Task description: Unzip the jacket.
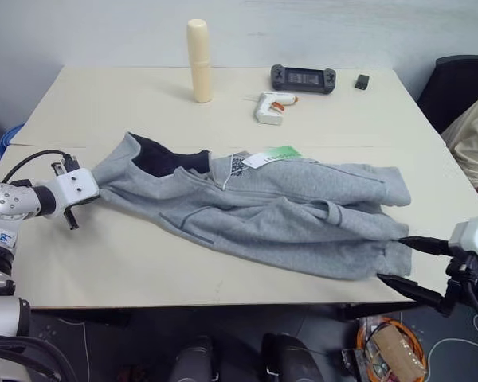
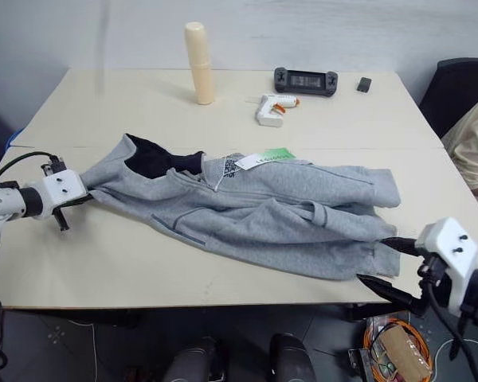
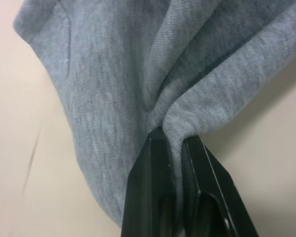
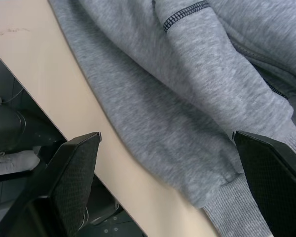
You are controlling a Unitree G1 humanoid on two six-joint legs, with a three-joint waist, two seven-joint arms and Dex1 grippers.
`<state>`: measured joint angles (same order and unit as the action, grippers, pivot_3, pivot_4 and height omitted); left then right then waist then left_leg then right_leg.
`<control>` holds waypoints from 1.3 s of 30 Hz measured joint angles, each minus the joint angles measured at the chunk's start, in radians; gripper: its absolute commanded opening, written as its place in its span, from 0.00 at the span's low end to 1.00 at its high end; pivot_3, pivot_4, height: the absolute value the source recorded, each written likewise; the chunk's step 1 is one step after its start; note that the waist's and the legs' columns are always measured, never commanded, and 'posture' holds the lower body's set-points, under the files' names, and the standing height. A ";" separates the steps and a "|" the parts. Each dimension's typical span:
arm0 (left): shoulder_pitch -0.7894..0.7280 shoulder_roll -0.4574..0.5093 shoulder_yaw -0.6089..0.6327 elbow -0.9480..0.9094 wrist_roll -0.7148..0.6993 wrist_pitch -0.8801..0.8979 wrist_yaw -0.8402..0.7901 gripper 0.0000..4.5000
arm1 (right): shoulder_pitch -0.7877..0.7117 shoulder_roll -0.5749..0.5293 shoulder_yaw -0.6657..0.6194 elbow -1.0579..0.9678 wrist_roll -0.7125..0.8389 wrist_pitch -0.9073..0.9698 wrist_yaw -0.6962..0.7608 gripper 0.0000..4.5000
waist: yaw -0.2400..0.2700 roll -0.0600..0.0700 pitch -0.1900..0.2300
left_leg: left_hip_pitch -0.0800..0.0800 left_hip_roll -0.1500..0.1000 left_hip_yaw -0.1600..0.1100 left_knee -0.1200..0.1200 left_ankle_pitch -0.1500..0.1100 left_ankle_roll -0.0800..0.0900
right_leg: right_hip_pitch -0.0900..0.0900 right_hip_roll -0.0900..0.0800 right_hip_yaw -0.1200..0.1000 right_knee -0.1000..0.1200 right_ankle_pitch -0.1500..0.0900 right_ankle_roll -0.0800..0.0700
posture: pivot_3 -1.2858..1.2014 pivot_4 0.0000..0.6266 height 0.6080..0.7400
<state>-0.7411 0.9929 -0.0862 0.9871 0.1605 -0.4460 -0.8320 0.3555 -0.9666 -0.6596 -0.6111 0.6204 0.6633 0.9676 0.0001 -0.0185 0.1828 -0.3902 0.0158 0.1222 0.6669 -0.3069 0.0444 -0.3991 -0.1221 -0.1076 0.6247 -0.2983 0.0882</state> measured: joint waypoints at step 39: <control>0.311 0.069 0.260 -1.368 -0.984 1.247 -0.501 0.91 | -0.265 -0.052 0.542 0.309 -0.367 -0.244 0.076 0.37 | 0.005 0.001 0.001 | 0.001 0.001 -0.001 0.004 0.000 -0.004 | 0.003 0.005 0.001 0.002 -0.003 -0.002 | 0.52 0.24 1.00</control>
<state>-0.4301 1.0615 0.1734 -0.3813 -0.8236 0.8015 -1.3329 0.0903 -1.0188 -0.1176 -0.3020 0.2539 0.4192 1.0435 0.0053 -0.0177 0.1834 -0.3891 0.0172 0.1208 0.6714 -0.3069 0.0406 -0.3966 -0.1169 -0.1070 0.6264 -0.3012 0.0867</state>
